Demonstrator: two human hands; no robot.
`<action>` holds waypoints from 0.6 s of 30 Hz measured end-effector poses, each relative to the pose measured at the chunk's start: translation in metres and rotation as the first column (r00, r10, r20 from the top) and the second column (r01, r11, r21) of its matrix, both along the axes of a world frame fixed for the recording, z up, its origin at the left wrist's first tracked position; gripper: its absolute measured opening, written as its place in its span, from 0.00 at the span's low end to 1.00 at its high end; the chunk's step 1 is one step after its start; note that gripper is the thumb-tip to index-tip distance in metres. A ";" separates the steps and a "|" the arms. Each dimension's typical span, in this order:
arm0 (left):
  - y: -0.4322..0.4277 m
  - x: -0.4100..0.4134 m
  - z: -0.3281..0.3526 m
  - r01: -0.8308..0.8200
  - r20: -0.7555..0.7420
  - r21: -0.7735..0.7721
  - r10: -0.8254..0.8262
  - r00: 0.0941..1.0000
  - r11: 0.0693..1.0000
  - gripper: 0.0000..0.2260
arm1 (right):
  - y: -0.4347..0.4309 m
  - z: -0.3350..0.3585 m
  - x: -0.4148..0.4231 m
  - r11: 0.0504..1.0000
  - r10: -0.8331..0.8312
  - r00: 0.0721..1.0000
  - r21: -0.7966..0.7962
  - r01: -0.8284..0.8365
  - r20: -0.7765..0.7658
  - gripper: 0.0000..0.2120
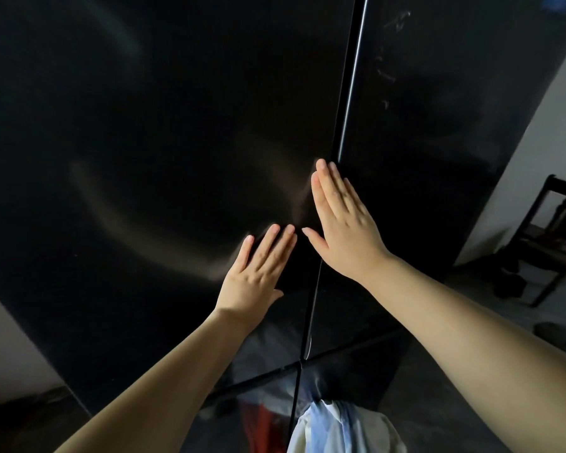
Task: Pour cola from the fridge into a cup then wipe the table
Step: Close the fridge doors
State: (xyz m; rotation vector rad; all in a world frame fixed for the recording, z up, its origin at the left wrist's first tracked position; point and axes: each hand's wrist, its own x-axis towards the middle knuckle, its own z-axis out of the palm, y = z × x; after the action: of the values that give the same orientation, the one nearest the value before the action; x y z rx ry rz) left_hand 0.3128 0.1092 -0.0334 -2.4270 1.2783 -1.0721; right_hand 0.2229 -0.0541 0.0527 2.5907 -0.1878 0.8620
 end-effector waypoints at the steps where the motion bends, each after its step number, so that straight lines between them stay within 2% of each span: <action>1: 0.000 -0.001 0.001 -0.010 0.000 0.006 0.010 1.000 1.000 0.52 | 0.001 0.002 -0.002 1.000 -0.003 1.000 0.010 0.003 -0.006 0.39; 6: 0.001 -0.009 0.008 -0.068 -0.004 0.019 0.068 0.998 0.998 0.53 | 0.007 0.010 -0.010 0.998 0.016 0.999 0.058 -0.014 -0.032 0.39; 10: 0.002 -0.025 0.017 -0.062 -0.056 0.005 0.062 0.997 0.998 0.49 | 0.012 0.015 -0.016 0.994 0.035 0.999 0.107 -0.031 -0.039 0.37; 15: 0.008 -0.053 0.044 -0.030 -0.302 0.070 0.050 0.952 0.997 0.37 | 0.016 0.023 -0.030 0.978 0.112 0.991 0.187 -0.097 -0.071 0.35; 18: 0.028 -0.074 0.069 -0.099 -0.480 -0.007 0.083 0.873 0.995 0.33 | 0.019 0.028 -0.046 0.952 0.216 0.971 0.242 -0.187 -0.101 0.32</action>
State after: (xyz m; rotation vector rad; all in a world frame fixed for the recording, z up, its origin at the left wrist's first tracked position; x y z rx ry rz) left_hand 0.2390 0.1369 0.0354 -2.8572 1.2567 -0.4733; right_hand 0.1770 -0.0351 0.0808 2.9125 0.0162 0.7805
